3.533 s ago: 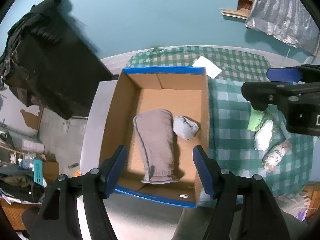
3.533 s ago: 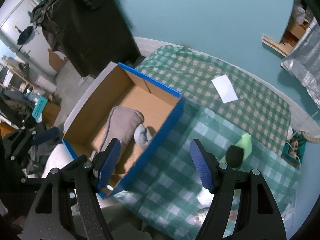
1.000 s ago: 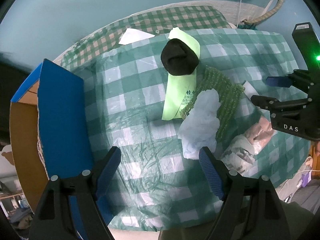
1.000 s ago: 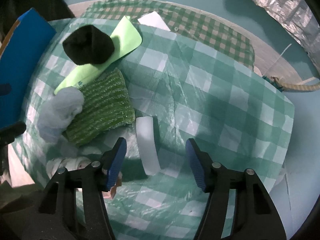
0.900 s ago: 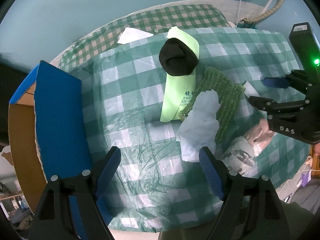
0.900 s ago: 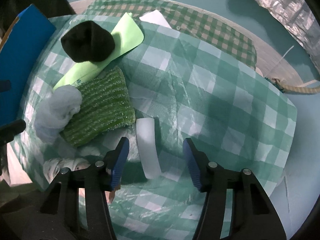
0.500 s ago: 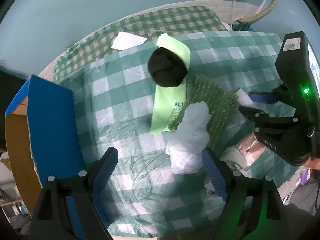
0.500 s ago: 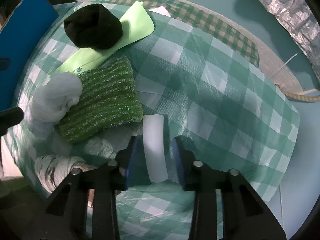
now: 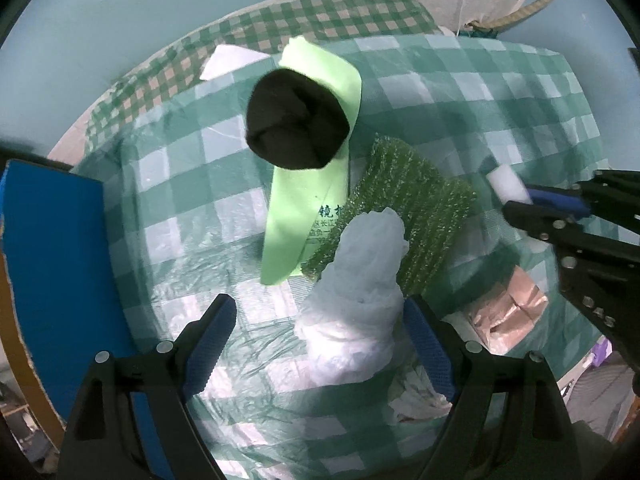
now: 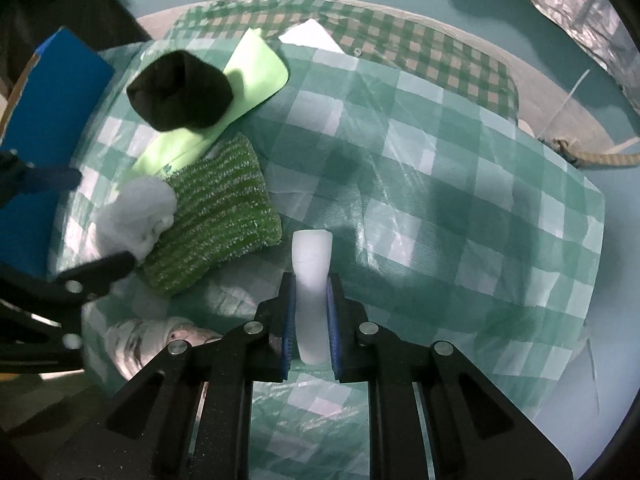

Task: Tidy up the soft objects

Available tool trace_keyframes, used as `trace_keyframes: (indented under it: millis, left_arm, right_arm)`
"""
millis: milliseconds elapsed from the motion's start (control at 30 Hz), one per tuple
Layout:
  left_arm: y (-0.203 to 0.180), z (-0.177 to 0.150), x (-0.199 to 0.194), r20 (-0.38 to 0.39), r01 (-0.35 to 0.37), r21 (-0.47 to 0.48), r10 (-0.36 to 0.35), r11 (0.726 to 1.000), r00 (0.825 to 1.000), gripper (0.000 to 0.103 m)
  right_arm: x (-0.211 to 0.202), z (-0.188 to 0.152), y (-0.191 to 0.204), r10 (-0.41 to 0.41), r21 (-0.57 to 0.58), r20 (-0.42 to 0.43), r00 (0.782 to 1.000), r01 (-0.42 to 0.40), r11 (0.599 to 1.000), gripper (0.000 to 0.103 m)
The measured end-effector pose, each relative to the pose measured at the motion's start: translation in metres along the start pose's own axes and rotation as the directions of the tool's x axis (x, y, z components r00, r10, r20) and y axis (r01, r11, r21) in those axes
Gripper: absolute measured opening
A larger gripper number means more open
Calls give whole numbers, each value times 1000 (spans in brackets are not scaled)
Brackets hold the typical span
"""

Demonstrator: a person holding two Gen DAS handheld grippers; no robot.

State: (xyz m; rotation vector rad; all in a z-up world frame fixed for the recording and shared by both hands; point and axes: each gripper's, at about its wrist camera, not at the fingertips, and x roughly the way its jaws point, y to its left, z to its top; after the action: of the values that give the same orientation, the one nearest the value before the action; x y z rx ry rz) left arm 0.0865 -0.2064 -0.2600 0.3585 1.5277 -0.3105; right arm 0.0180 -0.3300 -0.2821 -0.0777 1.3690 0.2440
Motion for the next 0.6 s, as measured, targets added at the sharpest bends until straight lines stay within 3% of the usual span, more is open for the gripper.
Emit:
trace_keyframes:
  millis: [133,233,300,600]
  left_arm:
    - [-1,1,6,-3,22,-26,-22,999,1000,84]
    - [1,0,12,-40,50,-57,-53,997,998,58]
    - [1,-1,13,-56,69,-61,-73,996,996,50]
    - [-1,-16,-3,5,64,-5,-64,998,998,44]
  right_arm:
    - [-5,1,-3,11,26,6,1000,-11,1000,13]
    - [-10,0,-3,19,36,12,1000,-20,999,14]
    - [-11,2,-5,24,40,17,1000,-25,999,14]
    - [-18,-1,-2,38,41,34,999,-39,998,14]
